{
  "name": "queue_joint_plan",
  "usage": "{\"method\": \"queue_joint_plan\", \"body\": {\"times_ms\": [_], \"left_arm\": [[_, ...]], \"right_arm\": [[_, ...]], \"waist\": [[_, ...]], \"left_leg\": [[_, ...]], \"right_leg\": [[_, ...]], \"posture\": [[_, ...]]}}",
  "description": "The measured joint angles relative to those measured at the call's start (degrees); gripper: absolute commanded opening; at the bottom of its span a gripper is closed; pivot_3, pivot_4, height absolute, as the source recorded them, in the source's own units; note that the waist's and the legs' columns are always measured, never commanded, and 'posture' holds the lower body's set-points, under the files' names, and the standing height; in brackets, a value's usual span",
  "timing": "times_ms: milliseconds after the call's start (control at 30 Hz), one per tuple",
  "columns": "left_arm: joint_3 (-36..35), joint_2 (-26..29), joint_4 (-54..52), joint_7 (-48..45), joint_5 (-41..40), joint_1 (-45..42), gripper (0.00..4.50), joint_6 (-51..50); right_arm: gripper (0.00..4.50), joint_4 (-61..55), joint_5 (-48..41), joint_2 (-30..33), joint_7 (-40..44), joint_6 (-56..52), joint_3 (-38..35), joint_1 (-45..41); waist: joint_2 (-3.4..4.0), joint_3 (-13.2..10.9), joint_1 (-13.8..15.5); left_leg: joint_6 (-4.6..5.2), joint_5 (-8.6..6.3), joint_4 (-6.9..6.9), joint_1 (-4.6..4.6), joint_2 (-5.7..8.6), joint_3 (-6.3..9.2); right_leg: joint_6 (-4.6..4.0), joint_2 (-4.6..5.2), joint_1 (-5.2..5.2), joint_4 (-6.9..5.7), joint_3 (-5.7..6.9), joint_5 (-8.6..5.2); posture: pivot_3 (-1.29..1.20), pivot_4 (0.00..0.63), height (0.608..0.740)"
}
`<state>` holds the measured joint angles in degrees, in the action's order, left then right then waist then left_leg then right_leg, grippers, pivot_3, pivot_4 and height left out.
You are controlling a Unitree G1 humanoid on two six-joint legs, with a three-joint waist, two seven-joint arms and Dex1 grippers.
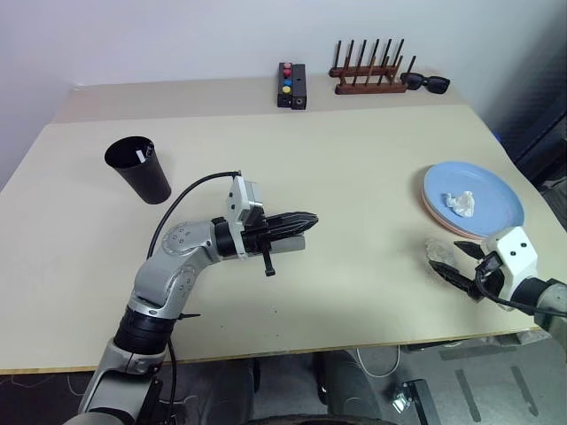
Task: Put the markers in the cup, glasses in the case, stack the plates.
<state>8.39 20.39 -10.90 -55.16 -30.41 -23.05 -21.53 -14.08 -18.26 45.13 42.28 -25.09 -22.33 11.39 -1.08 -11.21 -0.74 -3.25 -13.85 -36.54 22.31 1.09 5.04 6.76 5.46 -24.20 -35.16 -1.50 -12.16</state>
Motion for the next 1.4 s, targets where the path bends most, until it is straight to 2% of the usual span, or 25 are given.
{"method": "queue_joint_plan", "body": {"times_ms": [67,200,233,433,667,800,1033,1133,1300,1400], "left_arm": [[0.01,0.01,0.14,-0.12,0.11,0.01,0.08,0.27],[0.00,0.17,0.16,-0.59,0.58,0.40,0.08,0.89],[-0.01,0.18,0.25,-0.66,0.75,0.51,0.08,0.96],[-0.22,0.55,1.35,-0.97,1.72,1.69,0.08,2.43],[-0.35,0.95,1.38,-0.97,1.76,1.77,0.08,2.92],[-0.44,1.65,1.00,-0.47,1.76,1.80,0.08,2.77],[-1.34,2.18,-3.50,3.00,1.63,3.34,0.08,1.44],[-1.41,2.28,-5.25,4.23,1.51,4.38,0.08,0.46],[-2.07,2.71,-5.70,5.34,1.25,4.46,0.08,-0.69],[-2.53,2.70,-5.71,5.58,1.09,4.14,0.08,-0.72]], "right_arm": [[2.52,1.21,1.03,-0.19,-1.30,0.00,0.82,-0.91],[0.39,2.39,1.94,-0.22,-2.12,0.07,1.80,-2.12],[0.07,2.71,2.23,-0.22,-2.17,0.13,1.93,-2.36],[0.07,2.86,1.84,-0.18,-1.04,0.52,2.21,-4.25],[0.07,3.06,1.58,-0.16,-3.84,2.37,0.43,-12.78],[0.07,9.19,5.91,0.32,-9.38,5.56,-0.10,-18.70],[0.07,25.41,11.49,0.31,-13.03,11.41,3.14,-22.59],[0.88,28.26,11.38,0.30,-12.38,12.73,3.85,-24.11],[3.32,29.37,11.77,0.29,-12.63,13.81,4.48,-25.41],[3.32,29.34,12.47,0.29,-13.39,13.92,4.62,-25.41]], "waist": [[0.00,0.00,0.06],[0.00,0.00,0.09],[0.00,0.00,0.10],[0.00,0.00,0.04],[0.00,0.00,0.02],[0.00,0.00,0.16],[0.02,-0.01,-0.10],[0.02,0.00,-0.39],[0.03,0.00,-0.16],[0.02,0.00,-0.02]], "left_leg": [[0.00,0.00,0.00,0.00,0.00,0.00],[0.00,0.00,0.00,0.01,0.00,0.00],[0.00,0.00,0.00,0.01,0.00,0.00],[0.01,0.00,0.00,0.01,0.00,0.00],[0.00,0.00,0.00,0.02,0.00,0.00],[0.01,0.00,0.01,0.02,0.00,0.01],[0.02,-0.01,0.03,0.02,0.01,-0.02],[0.02,-0.01,0.07,-0.01,0.01,-0.02],[0.02,-0.01,0.05,0.01,0.01,-0.03],[0.02,-0.01,0.04,0.02,0.01,-0.03]], "right_leg": [[0.00,0.00,0.00,0.00,0.00,0.00],[-0.01,0.00,0.00,0.00,0.00,0.00],[-0.01,0.00,0.00,0.00,0.00,0.00],[0.00,0.00,0.00,0.00,0.00,0.00],[0.00,0.00,0.00,0.01,0.00,0.00],[-0.11,0.00,0.00,0.01,0.01,0.07],[-0.19,0.03,-0.01,0.04,0.00,0.12],[-0.18,0.02,0.00,0.03,0.00,0.12],[-0.18,0.02,0.00,0.03,0.00,0.12],[-0.18,0.02,0.00,0.04,0.00,0.12]], "posture": [[0.00,0.150,0.734],[0.00,0.150,0.734],[0.00,0.150,0.734],[0.00,0.150,0.734],[0.00,0.150,0.734],[0.00,0.150,0.734],[0.00,0.150,0.734],[0.00,0.150,0.734],[0.00,0.150,0.734],[0.00,0.150,0.734]]}}
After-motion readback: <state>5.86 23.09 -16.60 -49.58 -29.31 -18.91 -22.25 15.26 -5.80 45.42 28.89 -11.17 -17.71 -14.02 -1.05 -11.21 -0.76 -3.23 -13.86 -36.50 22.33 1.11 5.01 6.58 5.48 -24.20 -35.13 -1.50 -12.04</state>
